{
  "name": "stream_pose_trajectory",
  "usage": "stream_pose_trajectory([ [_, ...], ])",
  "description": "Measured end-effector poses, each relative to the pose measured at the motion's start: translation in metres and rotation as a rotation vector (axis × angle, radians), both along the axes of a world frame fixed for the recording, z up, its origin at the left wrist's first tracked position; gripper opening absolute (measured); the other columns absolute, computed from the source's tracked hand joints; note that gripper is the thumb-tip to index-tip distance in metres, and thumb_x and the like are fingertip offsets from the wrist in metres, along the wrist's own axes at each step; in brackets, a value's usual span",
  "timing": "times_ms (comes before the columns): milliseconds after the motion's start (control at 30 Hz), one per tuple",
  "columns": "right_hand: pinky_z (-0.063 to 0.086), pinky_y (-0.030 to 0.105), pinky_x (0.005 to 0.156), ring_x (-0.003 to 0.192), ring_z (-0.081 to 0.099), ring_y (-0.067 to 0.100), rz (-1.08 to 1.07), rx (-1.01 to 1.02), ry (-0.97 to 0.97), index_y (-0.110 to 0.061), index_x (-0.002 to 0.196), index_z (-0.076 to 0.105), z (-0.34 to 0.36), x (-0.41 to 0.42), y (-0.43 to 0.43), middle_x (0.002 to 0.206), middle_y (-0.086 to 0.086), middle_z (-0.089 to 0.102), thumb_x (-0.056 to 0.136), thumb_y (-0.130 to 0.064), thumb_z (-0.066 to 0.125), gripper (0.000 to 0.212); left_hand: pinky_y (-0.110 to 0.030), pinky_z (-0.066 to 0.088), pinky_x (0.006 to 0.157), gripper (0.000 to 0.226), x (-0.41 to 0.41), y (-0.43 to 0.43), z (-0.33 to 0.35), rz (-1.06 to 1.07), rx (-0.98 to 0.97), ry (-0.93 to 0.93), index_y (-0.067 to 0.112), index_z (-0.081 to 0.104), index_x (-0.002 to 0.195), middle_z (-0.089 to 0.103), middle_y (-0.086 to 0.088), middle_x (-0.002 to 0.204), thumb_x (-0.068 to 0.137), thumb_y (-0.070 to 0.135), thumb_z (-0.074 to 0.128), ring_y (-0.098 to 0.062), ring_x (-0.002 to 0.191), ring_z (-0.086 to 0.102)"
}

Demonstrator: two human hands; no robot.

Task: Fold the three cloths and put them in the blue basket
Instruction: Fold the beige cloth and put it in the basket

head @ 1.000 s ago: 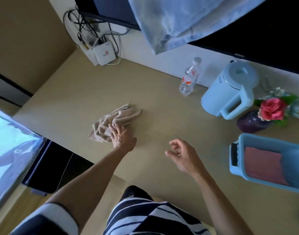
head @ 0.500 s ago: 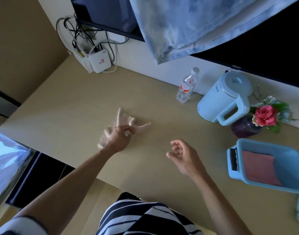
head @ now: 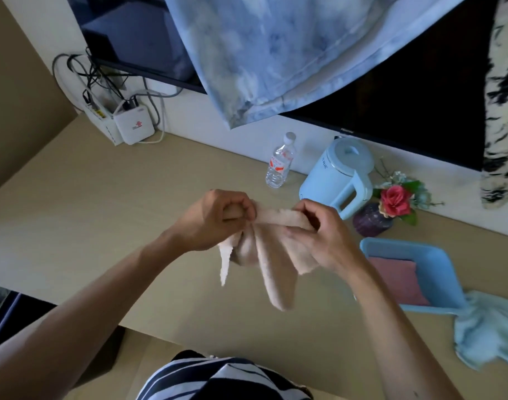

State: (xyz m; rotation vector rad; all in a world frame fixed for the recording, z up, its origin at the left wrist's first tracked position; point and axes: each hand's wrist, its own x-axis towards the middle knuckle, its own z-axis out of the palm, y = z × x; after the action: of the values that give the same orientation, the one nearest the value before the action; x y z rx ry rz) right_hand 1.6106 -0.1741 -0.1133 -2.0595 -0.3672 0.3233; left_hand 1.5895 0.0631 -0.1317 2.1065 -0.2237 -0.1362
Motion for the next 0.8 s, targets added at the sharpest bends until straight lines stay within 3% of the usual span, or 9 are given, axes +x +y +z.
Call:
stream_pose_trajectory([
  [100, 0.029, 0.03, 0.057, 0.06, 0.036, 0.012, 0.015, 0.0, 0.017, -0.011, 0.072, 0.046, 0.012, 0.004, -0.018, 0.062, -0.003, 0.037, 0.078, -0.022, 0.078, 0.034, -0.023, 0.044, 0.062, 0.021, 0.002, -0.004, 0.005, 0.071, 0.027, -0.111, 0.02, 0.06, 0.09, 0.066, 0.008, 0.075, 0.082, 0.002, 0.066, -0.01, 0.067, 0.055],
  [200, 0.025, 0.032, 0.058, 0.06, 0.033, 0.014, 0.012, 0.02, 0.012, -0.01, 0.071, 0.044, 0.021, 0.011, -0.029, 0.063, -0.002, 0.032, 0.078, -0.025, 0.078, 0.038, -0.027, 0.052, 0.07, 0.031, 0.008, 0.0, 0.009, 0.061, 0.076, -0.218, 0.016, 0.056, 0.109, 0.071, 0.005, 0.08, 0.083, 0.003, 0.067, -0.02, 0.072, 0.062],
  [267, 0.025, 0.03, 0.056, 0.058, 0.033, 0.011, -0.016, 0.018, 0.01, -0.014, 0.068, 0.046, 0.028, 0.014, -0.033, 0.059, -0.007, 0.033, 0.079, -0.022, 0.08, 0.037, -0.023, 0.052, 0.072, 0.036, 0.015, 0.005, 0.011, 0.047, 0.163, -0.253, 0.017, 0.061, 0.116, 0.072, 0.006, 0.087, 0.083, 0.002, 0.067, -0.015, 0.076, 0.064],
  [400, 0.023, 0.027, 0.054, 0.057, 0.029, 0.009, -0.036, -0.011, -0.045, -0.02, 0.063, 0.041, 0.035, 0.018, -0.04, 0.059, -0.01, 0.029, 0.083, -0.018, 0.077, 0.041, -0.023, 0.051, 0.069, 0.024, 0.027, 0.018, 0.01, -0.056, 0.292, -0.216, 0.018, 0.072, 0.106, 0.071, 0.007, 0.09, 0.086, 0.005, 0.071, -0.004, 0.077, 0.063],
  [500, 0.021, 0.032, 0.056, 0.055, 0.025, 0.011, -0.028, -0.006, -0.025, -0.021, 0.062, 0.034, 0.037, 0.021, -0.049, 0.059, -0.009, 0.023, 0.086, -0.02, 0.074, 0.047, -0.031, 0.052, 0.071, 0.009, 0.034, 0.025, 0.009, -0.16, 0.353, -0.191, 0.015, 0.071, 0.097, 0.069, 0.004, 0.085, 0.089, 0.011, 0.07, -0.012, 0.076, 0.064],
  [533, 0.021, 0.033, 0.058, 0.056, 0.023, 0.014, -0.025, -0.006, -0.02, -0.018, 0.062, 0.034, 0.036, 0.022, -0.052, 0.061, -0.007, 0.021, 0.087, -0.02, 0.074, 0.047, -0.033, 0.052, 0.071, 0.003, 0.035, 0.026, 0.009, -0.179, 0.363, -0.196, 0.014, 0.07, 0.093, 0.067, 0.004, 0.083, 0.091, 0.013, 0.068, -0.017, 0.075, 0.063],
  [600, 0.022, 0.035, 0.063, 0.061, 0.023, 0.019, -0.034, 0.008, -0.002, -0.006, 0.065, 0.034, 0.033, 0.025, -0.06, 0.064, -0.005, 0.021, 0.087, -0.02, 0.075, 0.049, -0.029, 0.046, 0.068, 0.013, 0.037, 0.026, 0.006, -0.169, 0.373, -0.231, 0.014, 0.062, 0.084, 0.06, 0.004, 0.076, 0.095, 0.02, 0.06, -0.017, 0.071, 0.058],
  [733, 0.029, 0.036, 0.072, 0.068, 0.04, 0.023, -0.031, 0.059, 0.089, 0.016, 0.087, 0.046, 0.023, 0.035, -0.072, 0.07, 0.006, 0.038, 0.084, -0.031, 0.076, 0.055, -0.017, 0.035, 0.055, 0.022, 0.045, 0.023, -0.001, -0.033, 0.335, -0.26, 0.019, 0.049, 0.078, 0.048, 0.007, 0.06, 0.098, 0.017, 0.056, -0.004, 0.06, 0.051],
  [800, 0.041, 0.037, 0.09, 0.093, 0.06, 0.036, -0.057, 0.079, 0.123, 0.016, 0.116, 0.052, 0.016, 0.039, -0.075, 0.098, 0.024, 0.062, 0.089, -0.028, 0.071, 0.055, -0.016, 0.034, 0.051, 0.025, 0.054, 0.024, -0.003, 0.017, 0.325, -0.241, 0.02, 0.048, 0.076, 0.044, 0.007, 0.056, 0.095, 0.012, 0.061, -0.003, 0.054, 0.048],
])
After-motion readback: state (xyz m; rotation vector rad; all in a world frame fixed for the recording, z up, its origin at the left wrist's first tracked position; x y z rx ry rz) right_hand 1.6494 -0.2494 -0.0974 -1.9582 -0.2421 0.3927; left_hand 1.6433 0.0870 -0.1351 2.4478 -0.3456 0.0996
